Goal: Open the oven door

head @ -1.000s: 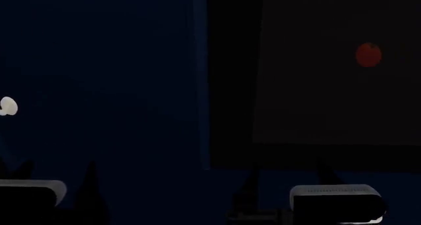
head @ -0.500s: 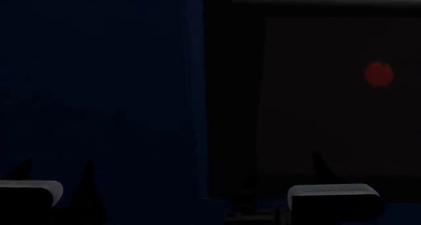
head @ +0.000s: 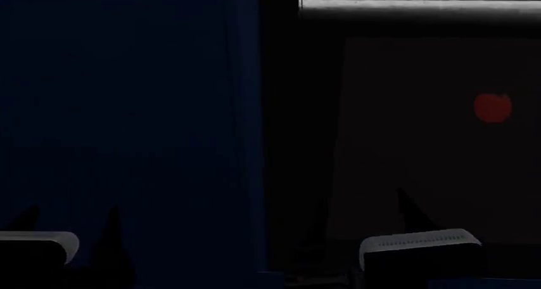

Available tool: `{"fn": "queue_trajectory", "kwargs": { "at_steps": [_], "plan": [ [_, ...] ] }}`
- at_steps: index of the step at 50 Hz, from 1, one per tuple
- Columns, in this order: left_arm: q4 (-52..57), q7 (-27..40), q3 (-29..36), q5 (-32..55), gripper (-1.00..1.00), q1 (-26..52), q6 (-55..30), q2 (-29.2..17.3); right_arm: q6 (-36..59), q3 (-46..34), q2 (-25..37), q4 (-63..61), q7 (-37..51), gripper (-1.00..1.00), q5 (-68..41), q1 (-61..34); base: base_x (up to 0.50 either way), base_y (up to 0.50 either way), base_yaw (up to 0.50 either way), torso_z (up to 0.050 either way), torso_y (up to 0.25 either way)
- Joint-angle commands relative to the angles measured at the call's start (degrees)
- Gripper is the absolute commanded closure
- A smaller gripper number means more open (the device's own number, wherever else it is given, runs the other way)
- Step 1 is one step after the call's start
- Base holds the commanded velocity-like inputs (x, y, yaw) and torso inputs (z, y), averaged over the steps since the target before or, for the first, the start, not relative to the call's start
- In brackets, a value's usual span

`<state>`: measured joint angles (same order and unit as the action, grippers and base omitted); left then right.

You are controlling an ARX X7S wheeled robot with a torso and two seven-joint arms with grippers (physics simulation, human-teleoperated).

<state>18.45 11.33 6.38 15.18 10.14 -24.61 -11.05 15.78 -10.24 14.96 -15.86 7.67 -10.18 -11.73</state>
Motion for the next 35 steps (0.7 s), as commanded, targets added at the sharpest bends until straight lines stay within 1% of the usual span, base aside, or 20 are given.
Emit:
{"fn": "queue_trajectory", "kwargs": {
  "at_steps": [1, 8, 13, 21, 28, 33, 34, 35],
  "plan": [
    [-0.2, 0.1, 0.3, 0.4, -1.00, 0.1, 0.5, -0.3, 7.1, -3.0, 6.7, -10.2, -0.4, -1.00, 6.0, -1.1, 0.00, 0.00, 0.00, 0.000, 0.000],
    [0.1, 0.2, 0.4, 0.7, -1.00, 0.0, 0.7, -0.5, 17.2, -7.5, 15.3, -21.4, -3.6, -1.00, 13.8, -3.9, 0.00, 0.00, 0.00, 0.000, 0.000],
    [-0.2, 0.2, 0.9, 0.7, -1.00, 0.1, 0.9, -0.5, 21.1, -9.4, 18.9, -24.8, -5.2, -1.00, 17.2, -5.2, 0.00, 0.00, 0.00, 0.000, 0.000],
    [-1.1, 0.2, 1.6, 0.6, -1.00, 0.7, 1.3, -0.4, 26.4, -13.9, 25.0, -28.6, -8.7, -1.00, 23.5, -8.1, 0.00, 0.00, 0.00, 0.000, 0.000],
    [-0.9, 0.2, 2.2, 0.7, -1.00, 0.7, 1.5, -0.5, 31.8, -18.0, 30.8, -31.2, -14.2, -1.00, 29.1, -13.0, 0.00, 0.00, 0.00, 0.000, 0.000],
    [-1.1, 0.3, 2.1, 0.8, -1.00, 0.7, 1.7, -0.6, 33.3, -19.2, 33.5, -31.7, -17.1, -1.00, 31.0, -15.7, 0.00, 0.00, 0.00, 0.000, 0.000],
    [-1.1, 0.4, 2.2, 0.8, -1.00, 0.7, 1.7, -0.7, 33.5, -20.4, 34.5, -31.2, -17.6, -1.00, 32.7, -16.9, 0.00, 0.00, 0.00, 0.000, 0.000],
    [-1.1, 0.4, 2.2, 0.9, -1.00, 0.7, 1.7, -0.6, 33.1, -19.6, 34.6, -30.7, -18.0, -1.00, 31.7, -17.2, 0.00, 0.00, 0.00, 0.000, 0.000]
  ]
}}
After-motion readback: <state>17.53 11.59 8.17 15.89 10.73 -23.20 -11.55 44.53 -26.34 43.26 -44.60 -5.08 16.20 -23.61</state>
